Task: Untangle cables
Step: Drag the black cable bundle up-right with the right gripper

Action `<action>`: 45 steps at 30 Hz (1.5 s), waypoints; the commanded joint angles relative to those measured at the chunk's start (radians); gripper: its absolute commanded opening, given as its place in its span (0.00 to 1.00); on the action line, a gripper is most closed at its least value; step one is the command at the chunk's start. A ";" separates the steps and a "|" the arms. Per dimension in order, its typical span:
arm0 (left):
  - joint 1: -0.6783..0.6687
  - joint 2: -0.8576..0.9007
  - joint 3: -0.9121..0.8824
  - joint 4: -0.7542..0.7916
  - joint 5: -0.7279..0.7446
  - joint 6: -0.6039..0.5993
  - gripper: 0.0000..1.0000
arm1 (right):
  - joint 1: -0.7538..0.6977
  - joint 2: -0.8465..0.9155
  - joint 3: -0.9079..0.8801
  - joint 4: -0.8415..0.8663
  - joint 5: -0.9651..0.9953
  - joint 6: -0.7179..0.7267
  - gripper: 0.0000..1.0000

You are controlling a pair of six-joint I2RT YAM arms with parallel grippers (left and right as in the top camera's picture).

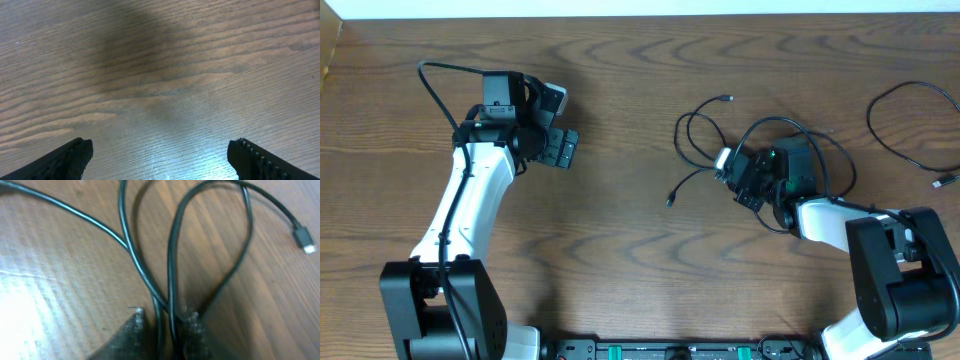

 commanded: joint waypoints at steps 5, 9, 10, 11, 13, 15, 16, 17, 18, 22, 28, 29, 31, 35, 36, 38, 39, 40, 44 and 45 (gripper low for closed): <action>0.002 0.008 0.009 -0.001 -0.006 -0.009 0.91 | 0.017 0.101 -0.086 -0.041 0.023 0.254 0.01; 0.002 0.008 0.009 -0.001 -0.006 -0.009 0.91 | 0.017 0.101 -0.086 -0.037 0.022 0.290 0.01; 0.002 0.008 0.009 -0.001 -0.006 -0.009 0.91 | 0.017 0.101 -0.086 -0.031 0.023 0.302 0.01; 0.002 0.008 0.009 -0.001 -0.006 -0.009 0.91 | 0.016 0.101 -0.086 -0.016 0.023 0.324 0.01; 0.002 0.008 0.009 -0.001 -0.006 -0.009 0.91 | 0.016 0.101 -0.086 0.024 0.051 0.395 0.01; 0.002 0.008 0.009 -0.001 -0.006 -0.009 0.91 | 0.015 0.101 -0.086 0.081 0.133 0.505 0.01; 0.002 0.008 0.009 -0.001 -0.006 -0.009 0.91 | 0.014 0.101 -0.086 0.107 0.173 0.549 0.01; 0.002 0.008 0.009 -0.001 -0.006 -0.009 0.91 | 0.010 0.101 -0.086 0.138 0.213 0.594 0.01; 0.002 0.008 0.009 -0.001 -0.006 -0.009 0.91 | 0.004 0.101 -0.085 0.164 0.237 0.625 0.01; 0.002 0.008 0.009 -0.001 -0.006 -0.009 0.91 | -0.053 0.101 -0.056 0.219 0.262 0.740 0.01; 0.002 0.008 0.009 -0.001 -0.006 -0.009 0.91 | -0.135 0.124 0.016 0.214 0.262 0.770 0.01; 0.002 0.008 0.009 -0.001 -0.006 -0.009 0.91 | -0.143 0.132 0.029 0.209 0.262 0.770 0.01; 0.002 0.008 0.009 -0.001 -0.006 -0.009 0.91 | -0.160 0.157 0.060 0.209 0.262 0.770 0.01; 0.002 0.008 0.009 -0.001 -0.006 -0.009 0.91 | -0.180 0.244 0.145 0.209 0.262 0.771 0.01; 0.002 0.008 0.009 -0.001 -0.006 -0.009 0.91 | -0.184 0.274 0.175 0.209 0.262 0.777 0.01; 0.002 0.008 0.009 -0.001 -0.006 -0.009 0.91 | -0.193 0.335 0.240 0.209 0.261 0.797 0.01; 0.002 0.008 0.009 -0.001 -0.006 -0.009 0.91 | -0.200 0.366 0.277 0.209 0.261 0.812 0.01; 0.002 0.008 0.009 -0.001 -0.006 -0.009 0.91 | -0.207 0.398 0.317 0.209 0.261 0.831 0.01; 0.002 0.008 0.009 -0.001 -0.006 -0.009 0.91 | -0.229 0.504 0.465 0.209 0.261 0.906 0.01; 0.002 0.008 0.009 -0.001 -0.006 -0.009 0.91 | -0.234 0.526 0.499 0.209 0.261 0.921 0.01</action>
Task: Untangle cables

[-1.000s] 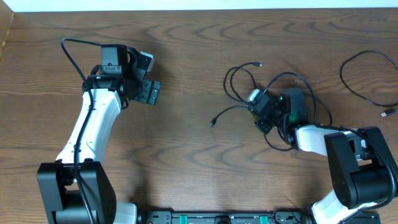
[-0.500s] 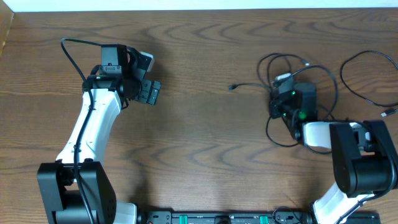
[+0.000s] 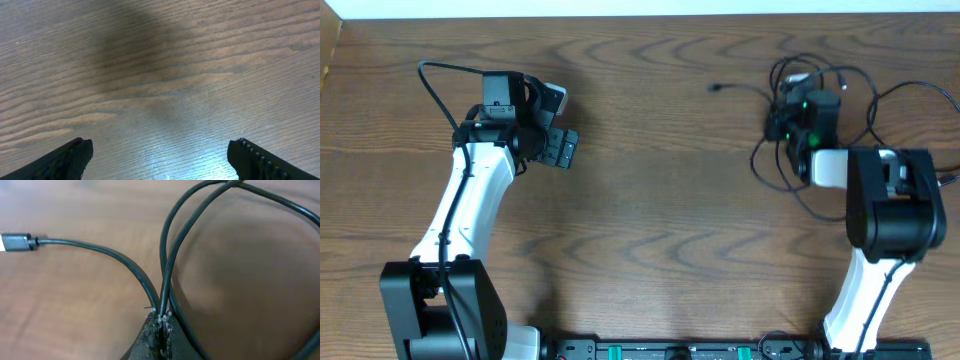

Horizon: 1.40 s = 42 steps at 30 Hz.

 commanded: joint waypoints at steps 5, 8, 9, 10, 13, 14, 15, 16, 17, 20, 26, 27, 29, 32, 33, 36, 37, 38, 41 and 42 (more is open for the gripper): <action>0.002 0.008 0.009 -0.001 -0.006 -0.009 0.91 | -0.048 0.235 0.243 -0.038 0.041 0.131 0.01; 0.002 0.008 0.009 -0.001 -0.006 -0.009 0.91 | -0.059 0.292 0.344 -0.038 0.041 0.171 0.01; 0.002 0.008 0.009 -0.001 -0.006 -0.009 0.91 | -0.063 0.309 0.374 -0.038 0.041 0.186 0.01; 0.002 0.008 0.009 -0.001 -0.006 -0.009 0.91 | -0.065 0.326 0.407 -0.039 0.041 0.207 0.01; 0.002 0.008 0.009 -0.001 -0.006 -0.009 0.91 | -0.071 0.359 0.473 -0.039 0.041 0.251 0.01; 0.002 0.008 0.009 -0.001 -0.006 -0.009 0.91 | -0.072 0.367 0.491 -0.038 0.044 0.257 0.01; 0.002 0.008 0.009 -0.001 -0.006 -0.009 0.91 | -0.073 0.370 0.505 -0.038 0.053 0.259 0.01; 0.002 0.008 0.009 -0.001 -0.006 -0.009 0.91 | -0.074 0.372 0.518 -0.037 0.072 0.264 0.01; 0.002 0.008 0.009 -0.001 -0.006 -0.009 0.91 | -0.074 0.372 0.528 -0.034 0.090 0.264 0.01; 0.002 0.008 0.009 -0.001 -0.006 -0.009 0.91 | -0.082 0.371 0.568 0.016 0.107 0.290 0.01; 0.002 0.008 0.009 -0.001 -0.006 -0.009 0.91 | -0.104 0.365 0.674 0.011 0.011 0.347 0.01; 0.002 0.008 0.009 -0.001 -0.006 -0.009 0.91 | -0.104 0.359 0.690 -0.026 0.000 0.336 0.01; 0.002 0.008 0.009 -0.001 -0.006 -0.009 0.91 | -0.104 0.343 0.718 -0.112 -0.006 0.320 0.01; 0.002 0.008 0.009 -0.001 -0.006 -0.009 0.91 | -0.105 0.304 0.750 -0.262 -0.012 0.261 0.01; 0.002 0.008 0.009 -0.001 -0.006 -0.009 0.91 | -0.105 0.290 0.759 -0.311 -0.011 0.245 0.05; 0.002 0.008 0.009 -0.001 -0.006 -0.009 0.91 | -0.106 0.231 0.779 -0.459 -0.011 0.195 0.60; 0.002 0.008 0.009 -0.001 -0.006 -0.009 0.91 | -0.106 0.205 0.781 -0.510 -0.007 0.173 0.73; 0.002 0.008 0.009 -0.001 -0.006 -0.009 0.91 | -0.106 0.177 0.781 -0.557 -0.007 0.150 0.99; 0.002 0.008 0.009 -0.001 -0.006 -0.009 0.91 | -0.106 0.091 0.781 -0.682 0.003 0.097 0.99; 0.002 0.008 0.009 -0.001 -0.006 -0.009 0.91 | -0.106 0.057 0.781 -0.721 0.003 0.079 0.99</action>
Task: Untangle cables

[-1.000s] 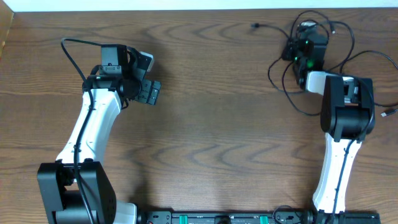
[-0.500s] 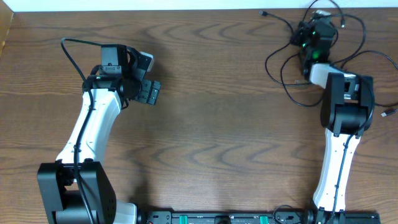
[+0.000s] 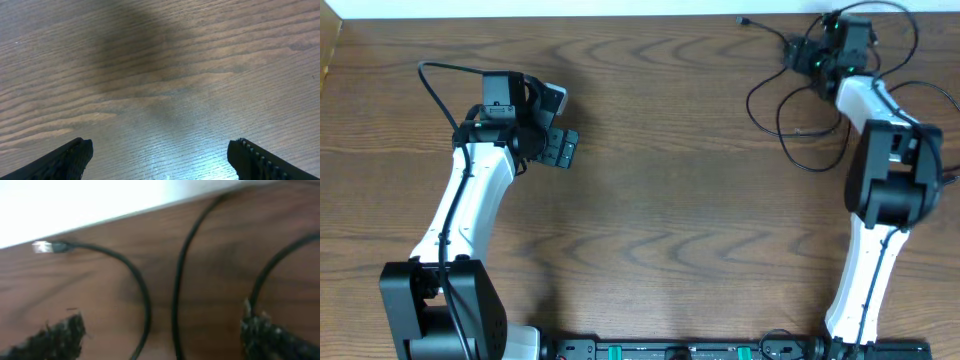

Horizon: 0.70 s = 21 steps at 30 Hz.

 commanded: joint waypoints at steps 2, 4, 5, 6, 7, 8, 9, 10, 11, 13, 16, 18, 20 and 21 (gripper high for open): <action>0.002 0.008 0.009 0.000 -0.006 -0.009 0.91 | -0.005 -0.211 0.034 -0.135 0.004 -0.105 0.99; 0.002 0.008 0.009 0.000 -0.006 -0.009 0.91 | -0.003 -0.288 0.034 -0.220 0.003 -0.108 0.99; 0.002 0.008 0.009 0.000 -0.006 -0.009 0.91 | 0.000 -0.320 0.034 -0.259 0.003 -0.123 0.99; 0.002 0.008 0.009 0.000 -0.006 -0.009 0.91 | 0.003 -0.358 0.034 -0.301 0.003 -0.136 0.99; 0.002 0.008 0.009 0.000 -0.006 -0.009 0.91 | 0.010 -0.393 0.034 -0.351 0.003 -0.151 0.99; 0.002 0.008 0.009 0.000 -0.006 -0.009 0.91 | 0.014 -0.420 0.034 -0.388 0.003 -0.158 0.99; 0.002 0.008 0.009 0.000 -0.006 -0.009 0.91 | 0.022 -0.457 0.034 -0.449 0.003 -0.166 0.99; 0.002 0.008 0.009 0.000 -0.006 -0.009 0.91 | 0.030 -0.493 0.034 -0.512 0.003 -0.166 0.99; 0.002 0.008 0.009 0.000 -0.006 -0.009 0.91 | 0.036 -0.515 0.034 -0.555 0.003 -0.166 0.99; 0.002 0.008 0.009 0.000 -0.006 -0.009 0.91 | 0.053 -0.575 0.034 -0.676 0.004 -0.165 0.99; 0.002 0.008 0.009 0.000 -0.006 -0.009 0.91 | 0.074 -0.642 0.034 -0.818 0.003 -0.165 0.99; 0.002 0.008 0.009 0.000 -0.006 -0.009 0.91 | 0.087 -0.673 0.034 -0.869 0.003 -0.165 0.99; 0.002 0.008 0.009 0.000 -0.006 -0.009 0.91 | 0.101 -0.697 0.034 -0.903 0.003 -0.165 0.99; 0.002 0.008 0.009 0.000 -0.006 -0.009 0.91 | 0.110 -0.708 0.034 -0.918 0.003 -0.165 0.99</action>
